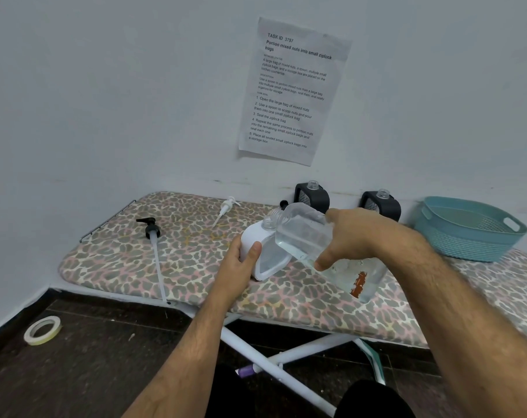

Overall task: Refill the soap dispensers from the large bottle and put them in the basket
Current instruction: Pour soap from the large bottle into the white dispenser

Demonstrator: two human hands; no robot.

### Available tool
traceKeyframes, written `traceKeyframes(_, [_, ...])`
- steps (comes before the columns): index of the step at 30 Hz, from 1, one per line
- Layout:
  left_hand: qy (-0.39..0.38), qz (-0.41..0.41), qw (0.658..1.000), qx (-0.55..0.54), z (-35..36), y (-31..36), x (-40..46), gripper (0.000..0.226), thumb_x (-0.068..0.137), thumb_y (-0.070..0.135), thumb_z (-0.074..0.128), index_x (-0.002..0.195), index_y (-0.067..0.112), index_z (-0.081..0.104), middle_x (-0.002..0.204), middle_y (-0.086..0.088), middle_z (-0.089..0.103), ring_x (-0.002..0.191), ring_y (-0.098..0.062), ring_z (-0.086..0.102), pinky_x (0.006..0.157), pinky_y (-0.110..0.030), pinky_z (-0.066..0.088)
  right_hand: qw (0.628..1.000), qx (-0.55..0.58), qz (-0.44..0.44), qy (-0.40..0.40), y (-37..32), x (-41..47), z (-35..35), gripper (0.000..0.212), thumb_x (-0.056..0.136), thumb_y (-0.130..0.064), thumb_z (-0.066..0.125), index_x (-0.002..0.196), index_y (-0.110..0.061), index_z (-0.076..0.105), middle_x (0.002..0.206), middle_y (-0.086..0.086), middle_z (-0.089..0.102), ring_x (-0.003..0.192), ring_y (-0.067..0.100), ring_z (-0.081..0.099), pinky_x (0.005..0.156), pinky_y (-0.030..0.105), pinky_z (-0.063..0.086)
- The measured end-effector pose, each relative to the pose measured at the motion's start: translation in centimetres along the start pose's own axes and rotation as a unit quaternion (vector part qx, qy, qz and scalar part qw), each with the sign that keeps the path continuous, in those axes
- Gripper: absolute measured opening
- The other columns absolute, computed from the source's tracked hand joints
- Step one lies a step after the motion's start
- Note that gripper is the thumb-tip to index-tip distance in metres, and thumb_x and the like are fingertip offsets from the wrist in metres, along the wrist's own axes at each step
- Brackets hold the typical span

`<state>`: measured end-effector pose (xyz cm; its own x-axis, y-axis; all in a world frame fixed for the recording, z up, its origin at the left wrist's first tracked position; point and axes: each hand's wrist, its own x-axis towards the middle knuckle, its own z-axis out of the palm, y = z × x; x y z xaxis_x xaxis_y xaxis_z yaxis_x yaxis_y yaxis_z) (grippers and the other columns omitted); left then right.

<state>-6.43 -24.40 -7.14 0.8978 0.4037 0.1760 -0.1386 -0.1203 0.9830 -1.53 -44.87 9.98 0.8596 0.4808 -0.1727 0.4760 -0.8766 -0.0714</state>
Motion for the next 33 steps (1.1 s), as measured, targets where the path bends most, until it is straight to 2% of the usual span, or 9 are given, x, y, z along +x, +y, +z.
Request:
traceKeyframes(3, [0.002,-0.001,1.000,-0.002,-0.06,-0.24,0.11,0.070,0.083,0.069,0.056,0.140,0.030,0.048,0.128,0.008,0.063,0.111,-0.007,0.065,0.085,-0.028,0.055,1.000,0.003,0.000,0.000,0.03,0.05,0.02,0.093,0.060,-0.060,0.084,0.136,-0.025,0.044,0.107,-0.006,0.055,0.103,0.022,0.055,0.094,0.044,0.051])
traceKeyframes(7, [0.001,-0.002,1.000,-0.002,-0.02,-0.10,0.02,0.061,0.085,0.061,0.054,0.137,0.030,0.049,0.127,0.008,0.063,0.110,-0.007,0.065,0.081,-0.024,0.055,1.000,0.003,-0.001,0.000,0.05,0.11,0.07,0.093,0.060,-0.060,0.084,0.136,-0.024,0.043,0.105,-0.006,0.054,0.102,0.021,0.054,0.094,0.044,0.051])
traceKeyframes(11, [0.004,-0.002,1.000,0.002,-0.03,-0.02,-0.07,0.066,0.083,0.063,0.054,0.140,0.029,0.048,0.127,0.009,0.063,0.110,-0.006,0.064,0.080,-0.023,0.054,1.000,0.005,-0.001,0.000,0.10,0.19,0.10,0.093,0.060,-0.060,0.084,0.135,-0.024,0.044,0.106,-0.006,0.055,0.103,0.022,0.055,0.094,0.044,0.051])
traceKeyframes(16, [0.002,-0.005,1.000,-0.005,-0.02,-0.25,0.08,0.065,0.084,0.066,0.055,0.138,0.031,0.050,0.126,0.008,0.064,0.111,-0.009,0.065,0.085,-0.029,0.056,1.000,0.009,-0.001,0.001,0.16,0.23,0.15,0.093,0.060,-0.060,0.084,0.135,-0.024,0.044,0.107,-0.006,0.055,0.105,0.022,0.056,0.094,0.044,0.051])
traceKeyframes(19, [0.002,-0.007,1.000,-0.007,-0.06,-0.44,0.26,0.075,0.078,0.074,0.058,0.138,0.030,0.050,0.126,0.008,0.064,0.111,-0.008,0.065,0.091,-0.034,0.055,1.000,0.007,-0.002,0.002,0.14,0.30,0.14,0.093,0.059,-0.060,0.084,0.135,-0.024,0.044,0.106,-0.007,0.055,0.105,0.022,0.056,0.095,0.044,0.050])
traceKeyframes(23, [0.001,-0.008,1.000,-0.005,-0.05,-0.39,0.23,0.072,0.080,0.069,0.057,0.139,0.030,0.049,0.126,0.008,0.065,0.111,-0.008,0.065,0.093,-0.036,0.055,1.000,0.007,-0.002,0.004,0.18,0.30,0.17,0.092,0.058,-0.060,0.084,0.134,-0.025,0.045,0.102,-0.007,0.056,0.103,0.022,0.056,0.094,0.044,0.051])
traceKeyframes(27, [0.001,-0.007,1.000,-0.008,0.01,-0.12,0.07,0.064,0.084,0.064,0.056,0.137,0.029,0.051,0.125,0.007,0.065,0.110,-0.008,0.065,0.091,-0.033,0.054,1.000,0.005,-0.004,0.004,0.16,0.16,0.07,0.091,0.060,-0.060,0.084,0.134,-0.025,0.045,0.105,-0.007,0.056,0.104,0.022,0.055,0.094,0.044,0.051])
traceKeyframes(33, [-0.002,-0.010,1.000,-0.013,-0.05,-0.23,0.10,0.073,0.076,0.072,0.058,0.138,0.032,0.050,0.125,0.009,0.065,0.111,-0.008,0.065,0.091,-0.034,0.055,1.000,0.000,-0.002,0.000,-0.01,0.08,-0.17,0.090,0.061,-0.059,0.084,0.134,-0.024,0.044,0.100,-0.007,0.055,0.103,0.023,0.056,0.094,0.043,0.051])
